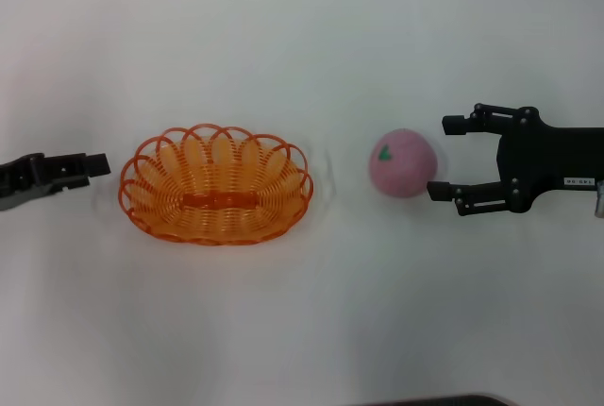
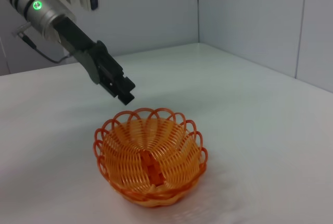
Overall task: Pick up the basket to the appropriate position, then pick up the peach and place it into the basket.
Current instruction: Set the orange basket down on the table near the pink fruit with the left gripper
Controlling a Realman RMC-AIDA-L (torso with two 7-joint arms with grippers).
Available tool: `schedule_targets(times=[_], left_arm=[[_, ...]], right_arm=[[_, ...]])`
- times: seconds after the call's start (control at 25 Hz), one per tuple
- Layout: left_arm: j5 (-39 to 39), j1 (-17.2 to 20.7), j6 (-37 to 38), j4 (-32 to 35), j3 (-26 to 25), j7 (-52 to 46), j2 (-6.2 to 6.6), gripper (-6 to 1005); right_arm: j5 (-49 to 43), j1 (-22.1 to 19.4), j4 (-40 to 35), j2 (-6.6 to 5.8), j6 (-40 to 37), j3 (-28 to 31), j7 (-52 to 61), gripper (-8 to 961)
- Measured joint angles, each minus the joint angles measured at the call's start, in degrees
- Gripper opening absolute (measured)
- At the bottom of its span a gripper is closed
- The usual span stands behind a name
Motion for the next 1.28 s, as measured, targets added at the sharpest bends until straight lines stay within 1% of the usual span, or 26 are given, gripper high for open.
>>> schedule_targets(times=[0.16, 0.36, 0.52, 0.68, 0.8, 1.12, 1.28], left_arm=[[-3.78, 1.54, 2.27, -0.38, -2.20, 14.23, -0.10, 471], [-9.71, 3.81, 8.13, -1.41, -5.56, 30.90, -0.17, 476], [-12.98, 5.58, 11.14, -4.42, -6.41, 45.71, -0.47, 484], [-12.98, 6.24, 12.21, -7.85, -6.20, 55.91, -0.63, 491], [-12.34, 6.72, 12.25, -9.81, -6.00, 62.07, -0.64, 599], [-11.14, 7.60, 13.94, -13.29, -5.65, 74.35, -0.73, 900], [-9.16, 7.57, 13.43, -15.18, -4.97, 77.35, -0.71, 924]], right_arm=[[0.00, -0.03, 0.00, 0.05, 0.00, 0.00, 0.00, 924], [0.00, -0.18, 0.00, 0.10, 0.03, 0.00, 0.00, 925], [0.00, -0.08, 0.00, 0.10, 0.05, 0.00, 0.00, 925], [0.00, -0.07, 0.00, 0.11, 0.04, 0.00, 0.00, 925], [0.00, -0.13, 0.00, 0.11, 0.04, 0.00, 0.00, 925], [0.00, -0.11, 0.00, 0.11, 0.13, 0.00, -0.12, 924], [0.00, -0.16, 0.01, 0.11, 0.15, 0.00, -0.17, 924]])
